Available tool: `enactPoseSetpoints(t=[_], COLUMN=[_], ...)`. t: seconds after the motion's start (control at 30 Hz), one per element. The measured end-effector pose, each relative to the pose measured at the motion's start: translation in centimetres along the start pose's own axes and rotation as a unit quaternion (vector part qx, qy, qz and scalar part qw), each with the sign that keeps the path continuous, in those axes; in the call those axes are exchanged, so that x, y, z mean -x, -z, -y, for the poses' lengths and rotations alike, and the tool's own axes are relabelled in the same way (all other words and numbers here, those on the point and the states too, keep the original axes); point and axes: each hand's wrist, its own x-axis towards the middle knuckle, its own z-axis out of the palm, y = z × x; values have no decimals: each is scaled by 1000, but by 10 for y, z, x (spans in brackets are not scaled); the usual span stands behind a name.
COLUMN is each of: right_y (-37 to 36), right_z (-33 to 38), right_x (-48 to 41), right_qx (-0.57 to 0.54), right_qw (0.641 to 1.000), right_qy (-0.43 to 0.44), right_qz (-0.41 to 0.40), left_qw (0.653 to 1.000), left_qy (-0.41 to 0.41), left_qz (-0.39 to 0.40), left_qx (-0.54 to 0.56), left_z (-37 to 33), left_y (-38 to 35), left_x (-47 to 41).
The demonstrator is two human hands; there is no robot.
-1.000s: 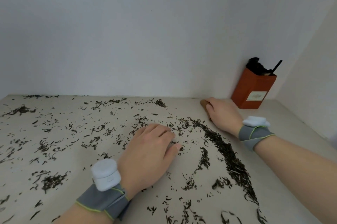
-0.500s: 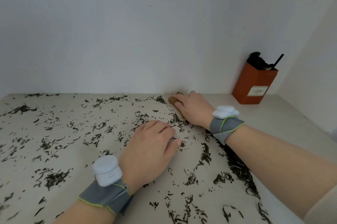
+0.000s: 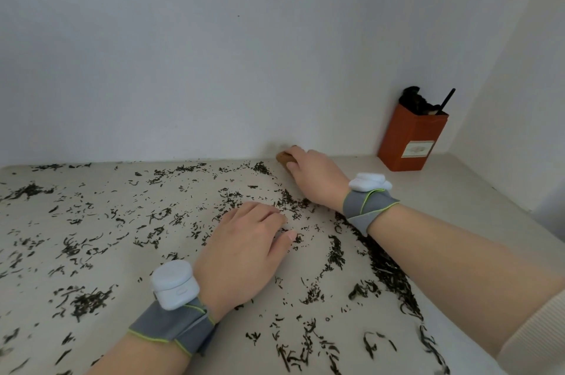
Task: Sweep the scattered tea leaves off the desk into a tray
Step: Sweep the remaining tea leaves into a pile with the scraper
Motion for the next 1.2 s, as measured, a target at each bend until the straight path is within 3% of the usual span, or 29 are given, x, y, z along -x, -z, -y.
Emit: enactPoseSetpoints(t=[0.13, 0.33, 0.53, 0.93, 1.1, 1.2], right_y=[28, 46, 31, -4, 21, 41], right_z=[-34, -99, -86, -3, -28, -59], right_x=[13, 57, 60, 30, 48, 67], right_qx=[-5, 121, 182, 157, 60, 62], right_qw=[999, 989, 981, 986, 998, 997], right_qy=[-32, -87, -64, 33, -26, -31], right_qz=[-30, -1, 32, 38, -9, -29], left_qw=[1000, 1000, 1000, 1000, 1000, 1000], left_qy=[-2, -1, 0, 4, 0, 2], left_qz=[4, 2, 0, 3, 5, 2], left_qx=[3, 6, 5, 1, 5, 13], left_z=[-2, -1, 0, 3, 3, 5], left_y=[0, -1, -3, -5, -7, -7], left_x=[0, 0, 0, -1, -1, -1])
